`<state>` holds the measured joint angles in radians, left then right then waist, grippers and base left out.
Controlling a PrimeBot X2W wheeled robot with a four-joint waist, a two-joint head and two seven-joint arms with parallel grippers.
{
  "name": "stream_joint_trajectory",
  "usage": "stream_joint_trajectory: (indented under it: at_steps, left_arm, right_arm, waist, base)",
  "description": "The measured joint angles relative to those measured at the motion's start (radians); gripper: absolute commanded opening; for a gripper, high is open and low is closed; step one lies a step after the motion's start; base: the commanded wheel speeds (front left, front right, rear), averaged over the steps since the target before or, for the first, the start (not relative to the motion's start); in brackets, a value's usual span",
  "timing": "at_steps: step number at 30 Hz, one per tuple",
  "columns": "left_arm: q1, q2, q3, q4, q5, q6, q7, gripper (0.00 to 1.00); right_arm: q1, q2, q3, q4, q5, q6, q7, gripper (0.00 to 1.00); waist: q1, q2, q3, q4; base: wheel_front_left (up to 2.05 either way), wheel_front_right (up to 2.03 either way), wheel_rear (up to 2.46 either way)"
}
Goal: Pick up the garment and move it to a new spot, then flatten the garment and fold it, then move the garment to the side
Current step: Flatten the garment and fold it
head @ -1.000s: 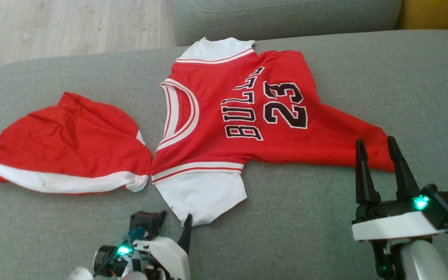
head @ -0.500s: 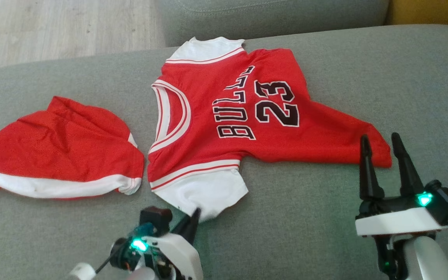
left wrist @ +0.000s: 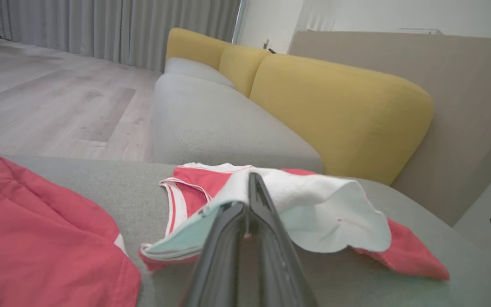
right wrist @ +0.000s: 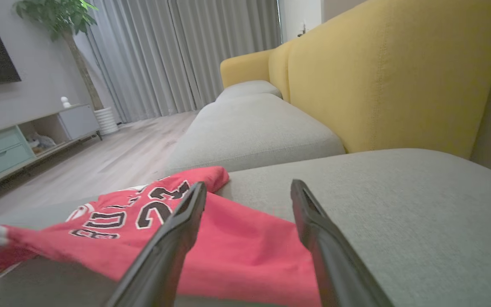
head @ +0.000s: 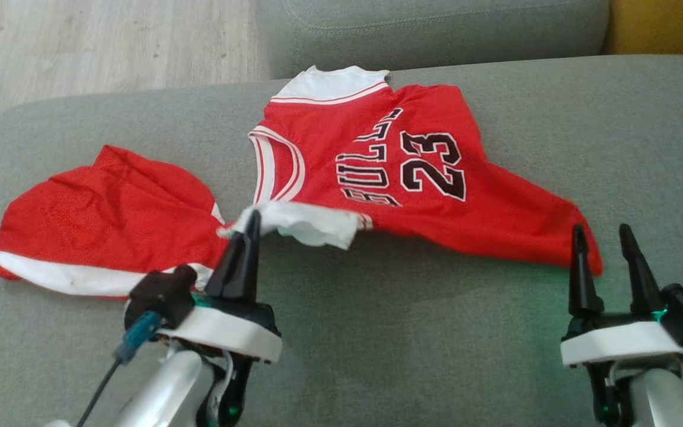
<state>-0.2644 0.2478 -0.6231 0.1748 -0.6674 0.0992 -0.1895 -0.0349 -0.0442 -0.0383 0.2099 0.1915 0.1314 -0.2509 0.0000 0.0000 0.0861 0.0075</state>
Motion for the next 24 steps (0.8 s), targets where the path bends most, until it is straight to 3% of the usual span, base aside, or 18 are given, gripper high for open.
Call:
stream_joint_trajectory:
  at_steps: [6,13,18,24]
  left_arm:
    - [0.000,0.001,0.031,-0.054,0.015,0.005,-0.040,0.00]
    - [0.000,-0.004,0.043,-0.074,0.031,-0.012,-0.051,0.00]
    - [0.000,-0.010,0.043,-0.074,0.047,-0.021,-0.060,0.00]
    - [0.002,-0.022,0.043,-0.063,0.053,-0.038,-0.060,0.00]
  right_arm:
    - [-0.068,0.001,-0.025,0.101,-0.057,0.000,0.000,1.00]
    - [-0.154,-0.002,-0.143,0.344,-0.042,0.000,0.038,1.00]
    - [-0.172,0.001,-0.129,0.508,-0.010,0.000,0.054,1.00]
    - [-0.237,-0.003,-0.099,0.617,0.020,0.000,0.020,1.00]
  waist:
    - [0.0000,0.0000,0.021,0.011]
    - [0.0001,0.0000,0.051,0.023]
    - [0.0001,0.0000,0.057,0.029]
    - [0.0000,0.0000,0.051,0.022]
  base:
    - [0.00,0.00,0.00]
    - [0.00,0.00,0.00]
    - [0.00,0.00,0.00]
    - [0.00,0.00,0.00]
